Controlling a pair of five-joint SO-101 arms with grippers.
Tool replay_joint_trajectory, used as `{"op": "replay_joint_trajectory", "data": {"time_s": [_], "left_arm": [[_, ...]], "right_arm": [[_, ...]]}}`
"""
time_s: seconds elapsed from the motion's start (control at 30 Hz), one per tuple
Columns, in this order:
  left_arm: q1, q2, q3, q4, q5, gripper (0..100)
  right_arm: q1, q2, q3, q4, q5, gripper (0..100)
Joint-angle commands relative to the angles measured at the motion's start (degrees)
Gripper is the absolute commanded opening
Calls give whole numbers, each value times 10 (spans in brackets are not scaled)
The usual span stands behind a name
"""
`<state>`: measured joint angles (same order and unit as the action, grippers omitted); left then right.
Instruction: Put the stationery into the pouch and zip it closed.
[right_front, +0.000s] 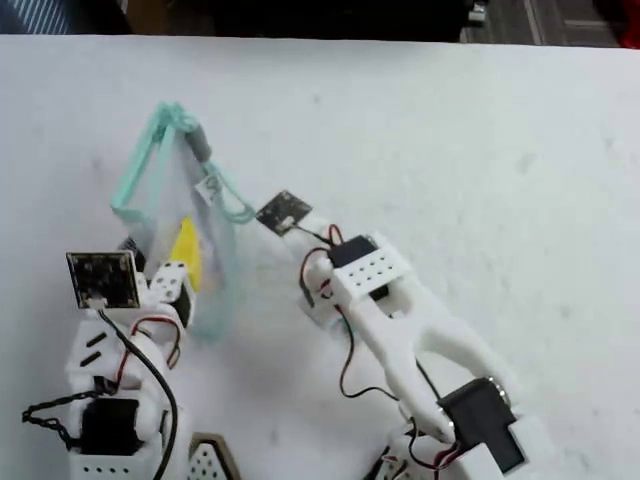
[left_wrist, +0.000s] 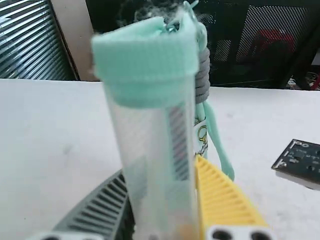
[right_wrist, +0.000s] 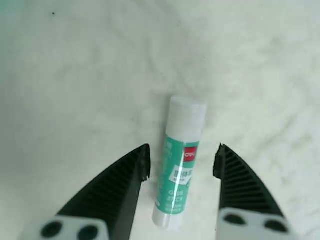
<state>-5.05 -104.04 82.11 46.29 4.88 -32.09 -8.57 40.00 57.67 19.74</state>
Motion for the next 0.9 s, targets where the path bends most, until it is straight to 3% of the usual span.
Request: {"op": "replay_joint_trajectory", "data": {"time_s": [0.0, 0.43, 0.7, 0.87], "left_arm": [[-7, -7, -11, -19, 4, 163], [-7, -7, -11, -17, 30, 165], [-7, -7, -11, -17, 31, 165], [9, -7, -11, -13, 31, 165]], "right_arm": [[10, -2, 10, -15, 5, 197], [13, 68, -2, -50, 5, 191], [13, 140, -70, 0, 5, 12], [51, 138, -73, -5, 4, 16]]}}
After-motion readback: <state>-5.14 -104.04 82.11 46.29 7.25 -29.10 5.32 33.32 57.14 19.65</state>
